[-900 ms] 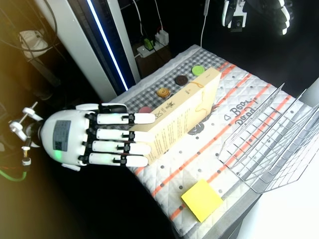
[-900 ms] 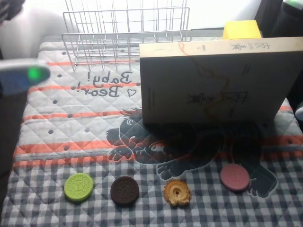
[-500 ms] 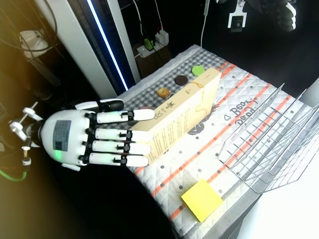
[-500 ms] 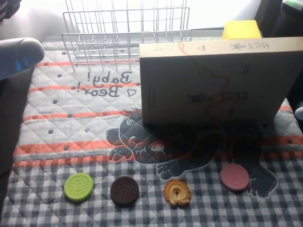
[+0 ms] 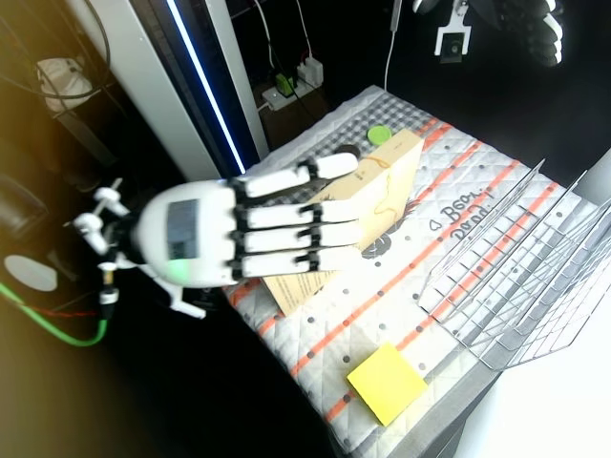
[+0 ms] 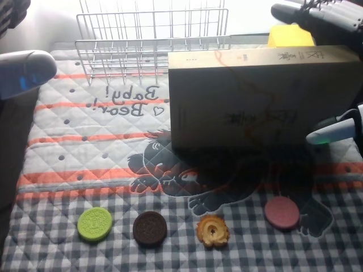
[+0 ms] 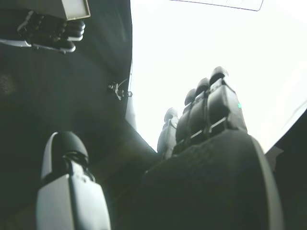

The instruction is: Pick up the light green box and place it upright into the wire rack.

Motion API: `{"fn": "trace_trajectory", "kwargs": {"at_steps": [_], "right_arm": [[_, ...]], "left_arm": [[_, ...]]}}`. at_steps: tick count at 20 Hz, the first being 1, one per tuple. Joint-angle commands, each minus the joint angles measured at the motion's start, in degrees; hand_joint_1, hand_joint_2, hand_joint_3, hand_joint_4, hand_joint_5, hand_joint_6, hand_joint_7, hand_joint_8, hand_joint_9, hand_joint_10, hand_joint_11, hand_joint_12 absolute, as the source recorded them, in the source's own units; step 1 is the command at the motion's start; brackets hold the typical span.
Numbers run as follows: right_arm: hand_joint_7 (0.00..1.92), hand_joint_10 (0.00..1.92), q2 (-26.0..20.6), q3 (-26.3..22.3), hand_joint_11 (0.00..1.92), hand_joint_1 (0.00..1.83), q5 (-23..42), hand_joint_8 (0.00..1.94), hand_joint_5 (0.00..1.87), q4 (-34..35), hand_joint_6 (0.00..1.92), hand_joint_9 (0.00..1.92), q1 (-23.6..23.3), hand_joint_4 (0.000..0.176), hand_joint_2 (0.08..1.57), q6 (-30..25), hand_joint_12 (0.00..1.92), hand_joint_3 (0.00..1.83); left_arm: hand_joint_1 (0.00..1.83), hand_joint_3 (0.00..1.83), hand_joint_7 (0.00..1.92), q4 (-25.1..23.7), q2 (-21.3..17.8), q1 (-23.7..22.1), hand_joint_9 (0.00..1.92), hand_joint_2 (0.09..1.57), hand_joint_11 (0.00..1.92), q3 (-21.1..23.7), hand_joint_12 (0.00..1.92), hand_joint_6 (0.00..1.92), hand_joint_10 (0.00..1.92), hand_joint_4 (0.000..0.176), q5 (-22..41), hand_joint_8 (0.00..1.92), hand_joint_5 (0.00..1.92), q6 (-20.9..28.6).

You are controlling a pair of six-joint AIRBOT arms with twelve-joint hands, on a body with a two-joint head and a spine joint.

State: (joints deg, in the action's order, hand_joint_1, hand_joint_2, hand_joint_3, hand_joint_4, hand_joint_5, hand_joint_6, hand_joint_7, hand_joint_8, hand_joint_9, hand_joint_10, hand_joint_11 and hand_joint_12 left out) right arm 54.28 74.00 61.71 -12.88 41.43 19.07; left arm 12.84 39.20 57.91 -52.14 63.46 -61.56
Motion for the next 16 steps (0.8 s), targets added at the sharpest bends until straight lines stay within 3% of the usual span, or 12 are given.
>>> {"fn": "trace_trajectory", "kwargs": {"at_steps": [1, 7, 11, 16], "right_arm": [[0.00, 0.00, -0.27, 0.52, 0.00, 0.80, 5.29, 0.00, 0.00, 2.27, 0.00, 0.00, -1.12, 0.171, 0.72, -0.83, 0.00, 0.00], [0.00, 0.00, 0.91, 2.57, 0.00, 0.65, -0.15, 0.00, 0.00, -3.24, 0.00, 0.00, -5.92, 0.176, 0.72, -2.70, 0.00, 0.00], [0.00, 0.00, 1.87, 3.67, 0.00, 0.82, -3.53, 0.00, 0.00, -5.55, 0.00, 0.00, -7.92, 0.176, 0.78, -2.89, 0.00, 0.02], [0.00, 0.00, 4.19, 6.13, 0.00, 0.76, -6.90, 0.00, 0.00, -7.54, 0.00, 0.00, -8.10, 0.176, 0.75, -5.73, 0.00, 0.00]], "left_arm": [[0.56, 0.00, 0.00, 0.50, 0.35, -0.71, 0.00, 0.86, 0.00, -0.45, 0.00, 0.00, 0.00, 0.176, 6.67, 0.00, 0.03, 0.52], [0.52, 0.00, 0.00, 0.73, 0.47, -0.68, 0.00, 0.86, 0.00, -0.53, 0.00, 0.00, 0.00, 0.176, 6.60, 0.00, 0.02, 0.53], [0.55, 0.00, 0.00, 0.79, 0.56, -0.69, 0.00, 0.85, 0.00, -0.56, 0.00, 0.00, 0.00, 0.176, 6.76, 0.00, 0.03, 0.53], [0.58, 0.00, 0.00, 0.86, 0.54, -0.68, 0.00, 0.86, 0.00, -0.46, 0.00, 0.00, 0.00, 0.176, 7.01, 0.00, 0.01, 0.59]]}}
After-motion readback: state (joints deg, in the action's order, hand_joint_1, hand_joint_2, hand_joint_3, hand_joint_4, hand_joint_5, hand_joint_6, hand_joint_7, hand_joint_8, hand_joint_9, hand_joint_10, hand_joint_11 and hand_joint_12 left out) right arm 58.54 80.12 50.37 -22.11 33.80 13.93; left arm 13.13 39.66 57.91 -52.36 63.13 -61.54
